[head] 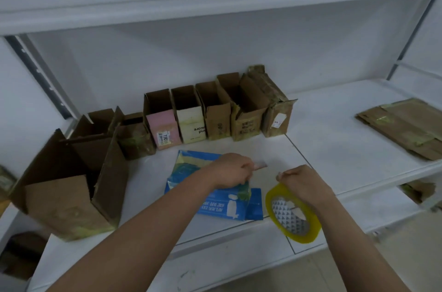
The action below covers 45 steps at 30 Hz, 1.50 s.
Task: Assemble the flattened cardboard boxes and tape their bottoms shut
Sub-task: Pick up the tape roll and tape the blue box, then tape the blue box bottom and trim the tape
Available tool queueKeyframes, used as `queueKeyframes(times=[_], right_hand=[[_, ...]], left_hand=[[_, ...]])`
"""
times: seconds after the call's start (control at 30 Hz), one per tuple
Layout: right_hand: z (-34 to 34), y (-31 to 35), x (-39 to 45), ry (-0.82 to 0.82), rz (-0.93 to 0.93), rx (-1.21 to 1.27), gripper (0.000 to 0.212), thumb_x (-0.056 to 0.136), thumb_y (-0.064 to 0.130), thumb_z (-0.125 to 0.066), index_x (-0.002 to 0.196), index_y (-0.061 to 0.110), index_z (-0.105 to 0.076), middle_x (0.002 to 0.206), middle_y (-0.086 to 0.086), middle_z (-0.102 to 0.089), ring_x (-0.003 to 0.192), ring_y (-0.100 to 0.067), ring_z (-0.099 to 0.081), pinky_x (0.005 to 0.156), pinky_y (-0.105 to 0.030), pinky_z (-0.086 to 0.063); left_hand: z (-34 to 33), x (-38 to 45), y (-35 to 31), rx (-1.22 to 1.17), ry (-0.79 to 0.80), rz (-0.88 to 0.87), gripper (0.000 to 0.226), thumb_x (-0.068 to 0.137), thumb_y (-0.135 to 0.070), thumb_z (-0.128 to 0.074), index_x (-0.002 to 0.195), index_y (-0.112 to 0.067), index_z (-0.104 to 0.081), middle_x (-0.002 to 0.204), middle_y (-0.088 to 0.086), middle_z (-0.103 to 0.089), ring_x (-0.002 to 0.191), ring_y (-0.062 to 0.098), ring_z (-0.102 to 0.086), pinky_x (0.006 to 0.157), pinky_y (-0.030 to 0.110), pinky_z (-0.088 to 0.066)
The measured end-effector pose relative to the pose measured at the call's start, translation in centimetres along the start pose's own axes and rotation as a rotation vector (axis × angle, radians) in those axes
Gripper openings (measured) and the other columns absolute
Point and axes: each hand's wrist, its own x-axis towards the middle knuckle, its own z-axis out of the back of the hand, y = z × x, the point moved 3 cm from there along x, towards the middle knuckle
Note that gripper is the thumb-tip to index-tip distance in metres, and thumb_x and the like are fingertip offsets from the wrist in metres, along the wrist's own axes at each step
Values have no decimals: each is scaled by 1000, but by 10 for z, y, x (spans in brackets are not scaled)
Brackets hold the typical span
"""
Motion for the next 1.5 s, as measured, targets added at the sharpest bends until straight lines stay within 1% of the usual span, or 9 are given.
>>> queueKeyframes(times=[0.13,0.23,0.43,0.7,0.87,1.1,1.23,1.4,1.5], right_hand=[[-12,-5,3,39,-15,116,29,84,36,-64,64,18,-71,77,-4,-70,83,-27,-68,89,-46,-54],[-13,-7,6,53,-28,174,23,81,35,-68,70,16,-74,76,-8,-72,81,-29,-69,87,-50,-55],[-13,-8,4,37,-7,178,26,84,37,-66,68,18,-74,72,-6,-71,79,-28,-69,85,-50,-56],[31,-46,-6,-107,-115,-8,31,90,48,-55,110,30,-71,108,-3,-71,93,-30,-68,92,-41,-50],[19,-34,-8,-132,-47,107,26,94,45,-56,104,29,-73,118,-4,-67,112,-30,-60,96,-40,-44],[9,-26,-6,-128,-9,95,25,96,44,-52,101,31,-73,114,-4,-67,110,-28,-59,90,-36,-41],[8,-25,-7,-115,3,80,25,96,44,-51,101,32,-73,112,-3,-67,108,-27,-60,86,-34,-39],[19,-26,-8,-98,3,193,24,92,46,-58,107,34,-73,124,0,-65,115,-28,-58,100,-41,-43],[25,-19,-5,-65,68,272,15,86,51,-64,86,41,-76,106,4,-72,101,-23,-65,99,-47,-47]], left_hand=[[1,-9,22,-423,-259,67,31,106,-19,-33,80,-11,-47,72,3,-57,59,11,-50,54,14,-42],[-1,-5,19,-220,-356,123,20,105,-24,-36,97,-7,-45,85,7,-57,70,16,-51,56,28,-37],[-18,3,4,58,-510,286,36,94,-42,-55,110,-10,-47,106,6,-63,99,25,-62,69,30,-42],[-21,10,5,184,-502,321,43,93,-47,-54,115,-11,-45,105,5,-63,97,25,-62,67,32,-45],[-21,20,-5,317,-363,396,47,90,-22,-61,128,-8,-39,114,8,-62,104,26,-61,65,31,-42],[-27,22,-14,410,-261,400,63,80,-8,-73,130,-6,-34,123,12,-54,109,27,-58,67,32,-42],[-27,18,-13,480,-271,294,57,82,-6,-69,127,-5,-34,119,13,-55,105,27,-60,67,31,-41],[-20,-7,-2,487,-195,-102,48,81,-15,-69,116,-10,-36,99,8,-55,87,25,-59,63,37,-44],[-8,-29,12,543,-93,-280,45,83,-25,-70,113,-20,-36,93,1,-54,81,17,-52,66,37,-46]])
